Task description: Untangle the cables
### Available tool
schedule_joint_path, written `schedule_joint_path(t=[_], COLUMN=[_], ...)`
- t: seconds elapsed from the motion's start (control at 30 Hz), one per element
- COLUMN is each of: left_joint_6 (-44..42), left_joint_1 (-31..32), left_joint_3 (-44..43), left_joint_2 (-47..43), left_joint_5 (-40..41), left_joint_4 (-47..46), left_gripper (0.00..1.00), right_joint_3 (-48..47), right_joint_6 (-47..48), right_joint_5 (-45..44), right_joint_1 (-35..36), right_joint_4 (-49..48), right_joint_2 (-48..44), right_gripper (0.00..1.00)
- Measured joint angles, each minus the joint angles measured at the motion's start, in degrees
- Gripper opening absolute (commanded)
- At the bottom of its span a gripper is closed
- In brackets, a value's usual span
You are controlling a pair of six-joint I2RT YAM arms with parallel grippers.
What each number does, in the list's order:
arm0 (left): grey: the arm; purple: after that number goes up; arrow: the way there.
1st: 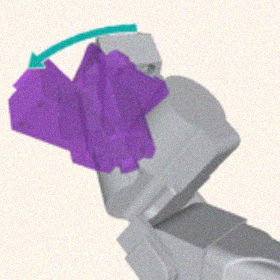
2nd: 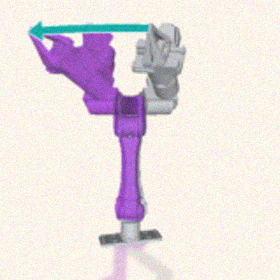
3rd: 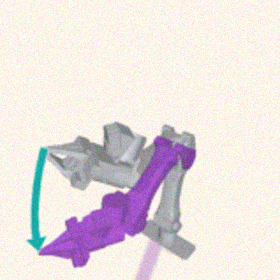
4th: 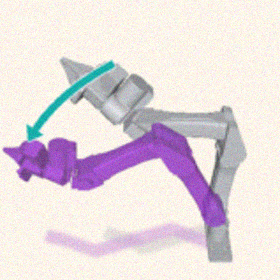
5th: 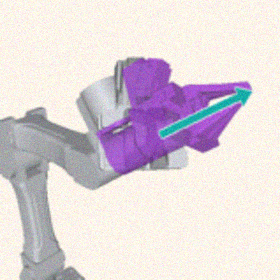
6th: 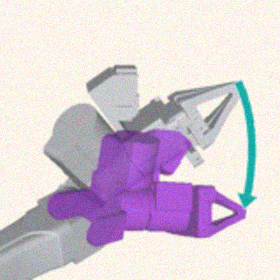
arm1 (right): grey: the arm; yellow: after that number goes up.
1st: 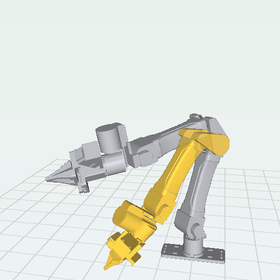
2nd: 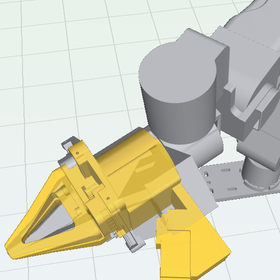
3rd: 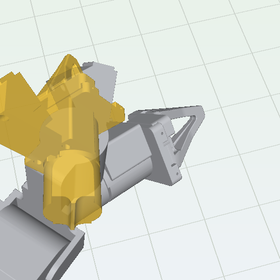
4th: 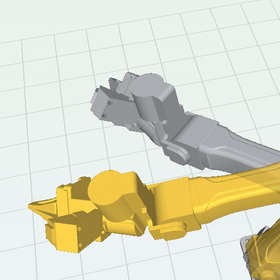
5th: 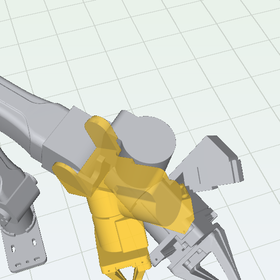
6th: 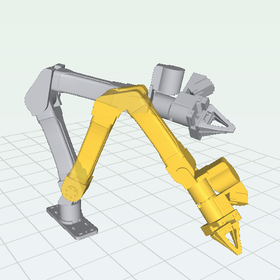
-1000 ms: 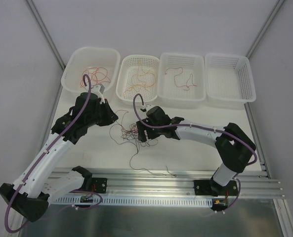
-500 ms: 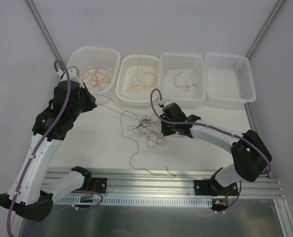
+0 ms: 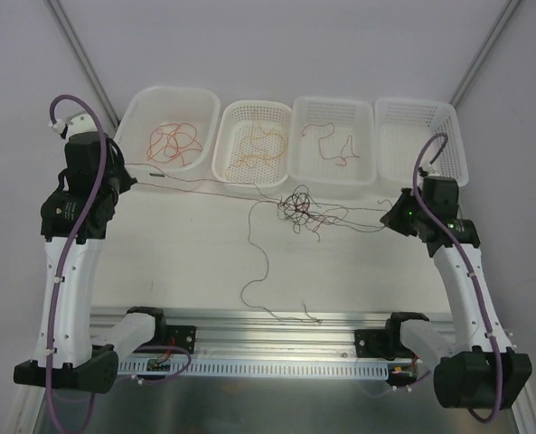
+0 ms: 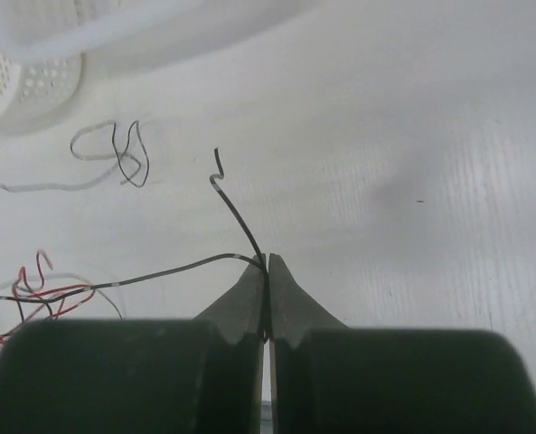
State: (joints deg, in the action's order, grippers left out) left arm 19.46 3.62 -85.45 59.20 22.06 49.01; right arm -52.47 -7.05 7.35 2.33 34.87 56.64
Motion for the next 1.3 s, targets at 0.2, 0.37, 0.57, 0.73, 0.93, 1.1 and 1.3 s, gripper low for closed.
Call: schedule_joint_path(t=[0.2, 0.37, 0.57, 0.73, 0.93, 1.1, 1.3], left_joint_6=[-2.45, -4.0, -6.05, -6.47, -6.54, -6.82, -6.91], left_joint_1=[-4.07, -8.0, -10.51, -13.77, -16.74, -17.2, -17.57], left_joint_3=[0.0, 0.26, 4.24, 8.5, 10.1, 10.1, 10.8], left_joint_2=[1.53, 1.77, 2.27, 2.93, 3.26, 3.61, 3.32], left_joint_5=[4.26, 7.69, 11.52, 12.07, 13.11, 14.71, 13.03], left_joint_4=[1.51, 2.47, 2.58, 2.71, 2.64, 2.29, 1.38], left_gripper=[0.0, 0.0, 0.0, 0.0, 0.0, 0.0, 0.0], right_joint_3=[-7.45, -9.92, -12.13, -18.84, -33.97, -47.8, -46.1], right_joint_6=[-4.33, -7.87, -8.31, -7.67, -5.97, -5.38, -5.22], right_joint_5=[5.6, 8.09, 6.8, 5.2, 4.24, 4.09, 7.02], right_joint_1=[-15.43, -21.11, -22.05, -23.19, -23.67, -26.18, -26.1], right_joint_4=[4.92, 5.62, 8.63, 12.17, 17.2, 19.56, 17.9], right_joint_2=[-2.8, -3.61, -0.98, 1.14, 6.03, 8.98, 6.99], right_gripper=[0.01, 0.01, 0.01, 0.01, 0.01, 0.01, 0.01])
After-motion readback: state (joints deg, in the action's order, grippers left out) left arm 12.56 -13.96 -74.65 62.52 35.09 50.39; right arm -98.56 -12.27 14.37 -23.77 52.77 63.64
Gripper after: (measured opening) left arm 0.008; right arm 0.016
